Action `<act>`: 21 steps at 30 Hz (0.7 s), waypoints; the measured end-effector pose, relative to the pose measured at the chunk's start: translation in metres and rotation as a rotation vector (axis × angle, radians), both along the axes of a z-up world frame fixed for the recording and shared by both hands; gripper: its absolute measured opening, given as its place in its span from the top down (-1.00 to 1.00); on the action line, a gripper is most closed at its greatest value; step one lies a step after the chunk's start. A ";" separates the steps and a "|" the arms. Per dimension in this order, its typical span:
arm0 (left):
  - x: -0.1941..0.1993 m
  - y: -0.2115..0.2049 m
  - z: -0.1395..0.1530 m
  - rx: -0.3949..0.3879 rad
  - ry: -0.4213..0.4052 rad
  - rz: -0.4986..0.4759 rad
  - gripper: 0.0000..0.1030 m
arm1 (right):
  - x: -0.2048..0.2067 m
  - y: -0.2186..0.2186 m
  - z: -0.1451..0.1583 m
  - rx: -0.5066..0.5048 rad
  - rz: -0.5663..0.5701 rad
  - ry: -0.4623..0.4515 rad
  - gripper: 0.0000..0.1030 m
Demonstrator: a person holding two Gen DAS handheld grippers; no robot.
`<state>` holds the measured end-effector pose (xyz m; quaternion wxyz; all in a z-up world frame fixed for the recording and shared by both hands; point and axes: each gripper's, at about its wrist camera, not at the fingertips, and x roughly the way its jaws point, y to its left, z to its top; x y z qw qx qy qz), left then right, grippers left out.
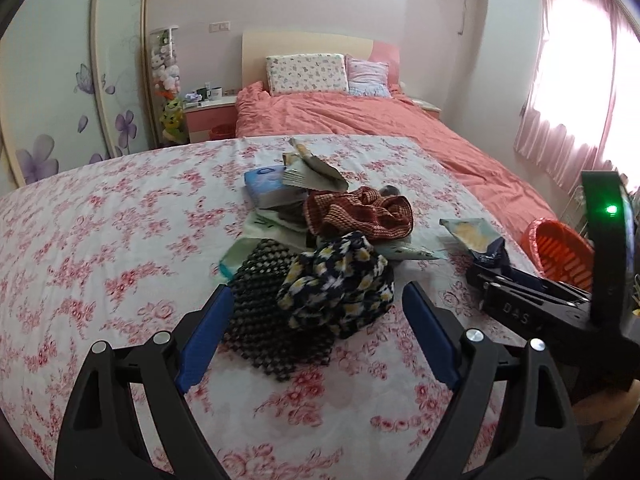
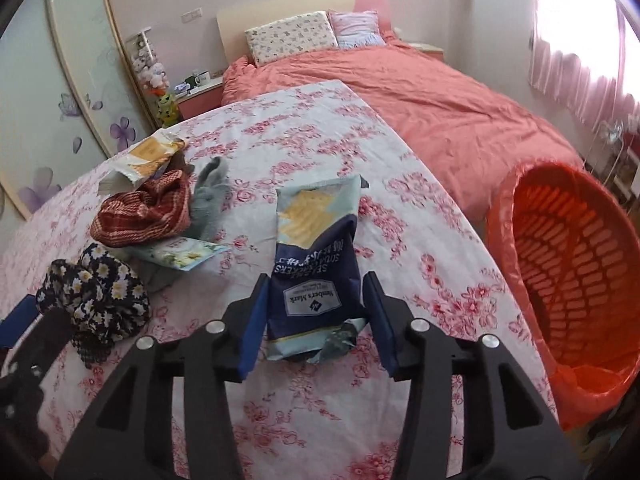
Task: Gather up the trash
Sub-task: 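Grasp the blue chip bag on the bed with the right gripper, then grasp the black-and-white floral cloth with the left gripper while the right holds the bag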
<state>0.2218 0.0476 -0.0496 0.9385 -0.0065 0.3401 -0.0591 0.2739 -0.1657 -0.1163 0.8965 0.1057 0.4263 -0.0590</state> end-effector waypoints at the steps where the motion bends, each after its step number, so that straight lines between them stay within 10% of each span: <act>1: 0.004 -0.002 -0.002 0.010 0.006 0.003 -0.66 | 0.001 -0.002 -0.002 0.013 -0.002 0.011 0.08; 21: 0.022 -0.008 -0.012 -0.008 0.087 0.003 0.23 | 0.006 -0.006 -0.001 0.040 0.017 -0.003 0.17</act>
